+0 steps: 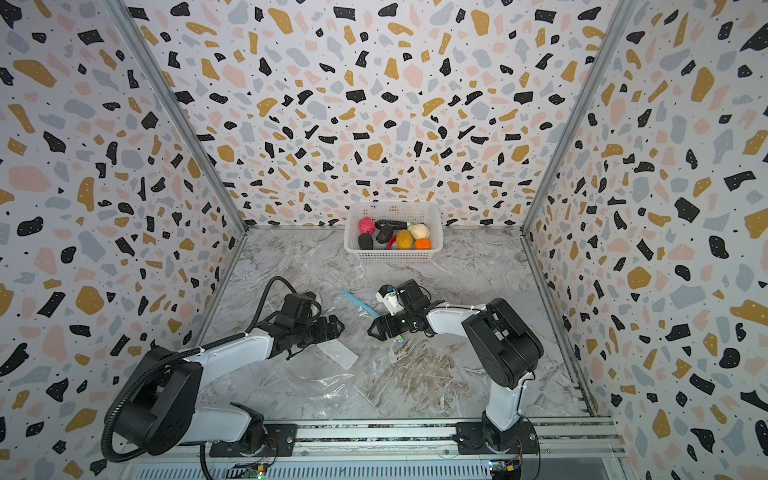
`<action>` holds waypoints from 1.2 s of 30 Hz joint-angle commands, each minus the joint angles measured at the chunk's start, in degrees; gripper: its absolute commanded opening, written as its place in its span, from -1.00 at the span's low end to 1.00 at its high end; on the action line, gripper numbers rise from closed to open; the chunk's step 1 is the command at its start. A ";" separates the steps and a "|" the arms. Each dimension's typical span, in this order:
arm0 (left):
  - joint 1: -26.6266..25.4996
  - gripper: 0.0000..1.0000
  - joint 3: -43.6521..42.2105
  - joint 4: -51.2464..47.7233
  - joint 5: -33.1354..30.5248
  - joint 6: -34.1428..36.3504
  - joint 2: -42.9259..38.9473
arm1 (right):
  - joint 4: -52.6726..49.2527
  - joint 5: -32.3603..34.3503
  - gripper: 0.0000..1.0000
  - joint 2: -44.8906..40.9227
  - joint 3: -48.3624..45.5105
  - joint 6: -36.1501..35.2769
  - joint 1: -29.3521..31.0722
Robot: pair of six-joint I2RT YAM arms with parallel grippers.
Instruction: Place the food in the zip-top bag and seal the zipper
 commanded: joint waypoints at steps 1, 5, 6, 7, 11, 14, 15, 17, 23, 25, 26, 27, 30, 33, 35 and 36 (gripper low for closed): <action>0.43 0.87 -0.20 0.40 -1.50 0.68 -0.82 | -0.23 0.18 0.67 -2.07 -2.09 3.08 1.24; 0.61 0.87 -0.72 -0.53 -2.80 0.99 -2.52 | 0.48 0.54 0.67 -2.73 -2.96 4.15 2.42; 0.57 0.87 -0.64 -0.83 -3.07 1.14 -2.86 | 0.72 0.62 0.66 -2.88 -3.27 4.43 2.65; 0.62 0.87 -0.44 -1.14 -3.21 1.26 -3.04 | 0.57 0.64 0.66 -3.14 -3.43 4.57 2.72; 0.64 0.87 1.22 -2.44 -3.50 2.32 -4.02 | -1.71 3.13 0.66 -7.11 -3.47 4.39 1.80; 0.64 0.88 3.07 -1.98 -4.64 2.32 -5.24 | -4.00 6.19 0.66 -11.56 -2.92 4.67 -0.49; 0.66 0.88 4.13 -1.02 -5.28 2.10 -5.25 | -4.44 7.17 0.66 -12.77 -2.62 5.20 -1.66; 0.67 0.88 6.78 2.45 -7.00 1.24 -4.32 | -4.37 9.65 0.67 -14.97 -2.18 6.52 -3.65; 1.19 0.86 20.29 14.74 -12.16 -2.92 6.06 | -5.96 16.70 0.71 -16.36 3.03 9.04 -14.52; 1.80 0.85 28.47 12.71 -11.94 -2.26 11.98 | -6.85 18.38 0.72 -14.39 7.00 8.58 -17.83; 1.98 0.86 31.05 12.85 -11.64 -2.50 14.35 | -7.27 19.17 0.72 -13.27 9.05 8.18 -18.88; 2.22 0.85 33.97 13.41 -11.07 -2.68 16.79 | -7.56 20.18 0.74 -11.95 11.38 7.90 -19.99; 3.01 0.85 42.60 11.71 -11.61 -1.96 22.79 | -7.55 20.57 0.78 -7.09 17.70 7.63 -23.23; 3.90 0.86 50.98 9.44 -11.71 -1.53 28.89 | -10.52 21.42 0.83 -0.40 25.55 8.43 -25.31; 4.27 0.87 56.57 7.86 -11.33 -1.52 33.83 | -11.55 21.29 0.86 4.11 30.55 8.24 -26.07; 4.43 0.87 59.62 6.54 -10.90 -1.48 36.49 | -11.49 20.60 0.86 6.61 32.96 8.24 -26.37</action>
